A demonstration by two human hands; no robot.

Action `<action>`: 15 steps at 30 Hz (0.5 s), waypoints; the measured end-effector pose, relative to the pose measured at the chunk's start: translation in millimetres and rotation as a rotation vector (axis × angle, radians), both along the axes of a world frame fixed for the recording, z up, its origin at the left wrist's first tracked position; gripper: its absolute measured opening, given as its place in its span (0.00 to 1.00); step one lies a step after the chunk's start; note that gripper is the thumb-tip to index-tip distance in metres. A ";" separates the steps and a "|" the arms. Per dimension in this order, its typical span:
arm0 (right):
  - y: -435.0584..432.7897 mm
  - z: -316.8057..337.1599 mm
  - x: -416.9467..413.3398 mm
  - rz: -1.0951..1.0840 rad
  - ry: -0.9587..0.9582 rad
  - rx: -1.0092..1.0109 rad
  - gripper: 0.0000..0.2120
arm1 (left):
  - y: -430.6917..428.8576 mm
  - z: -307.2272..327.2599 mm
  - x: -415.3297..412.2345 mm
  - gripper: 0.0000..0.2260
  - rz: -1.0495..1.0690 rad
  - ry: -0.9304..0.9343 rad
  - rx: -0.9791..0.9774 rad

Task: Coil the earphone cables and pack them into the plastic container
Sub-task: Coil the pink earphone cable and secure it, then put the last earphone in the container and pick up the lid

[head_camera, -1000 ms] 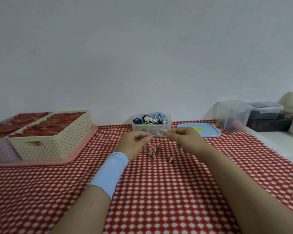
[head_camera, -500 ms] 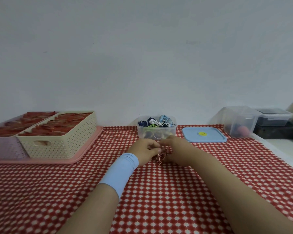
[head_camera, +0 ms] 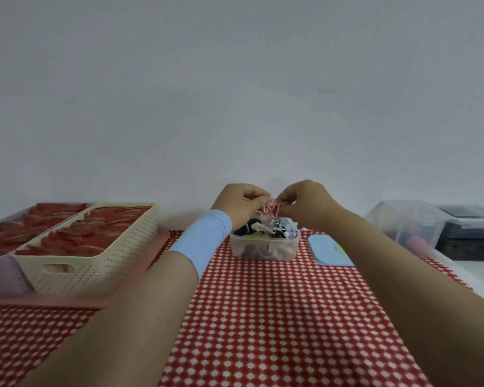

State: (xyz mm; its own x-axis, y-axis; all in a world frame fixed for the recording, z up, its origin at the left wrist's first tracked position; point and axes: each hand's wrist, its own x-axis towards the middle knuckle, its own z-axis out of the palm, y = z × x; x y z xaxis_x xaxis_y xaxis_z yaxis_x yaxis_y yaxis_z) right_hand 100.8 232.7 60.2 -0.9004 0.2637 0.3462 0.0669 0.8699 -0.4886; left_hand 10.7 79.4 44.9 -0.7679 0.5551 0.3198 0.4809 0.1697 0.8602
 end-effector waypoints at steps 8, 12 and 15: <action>32.7 1.6 -52.0 -0.093 -0.012 0.032 0.15 | 28.7 17.3 -44.1 0.04 0.018 0.051 -0.122; 33.2 -25.2 -48.6 -0.112 -0.285 0.175 0.12 | 27.0 -8.2 -53.2 0.05 0.001 0.198 -0.476; 37.7 -37.9 -45.1 -0.064 -0.382 0.185 0.09 | 21.1 -20.6 -54.5 0.06 -0.029 0.214 -0.572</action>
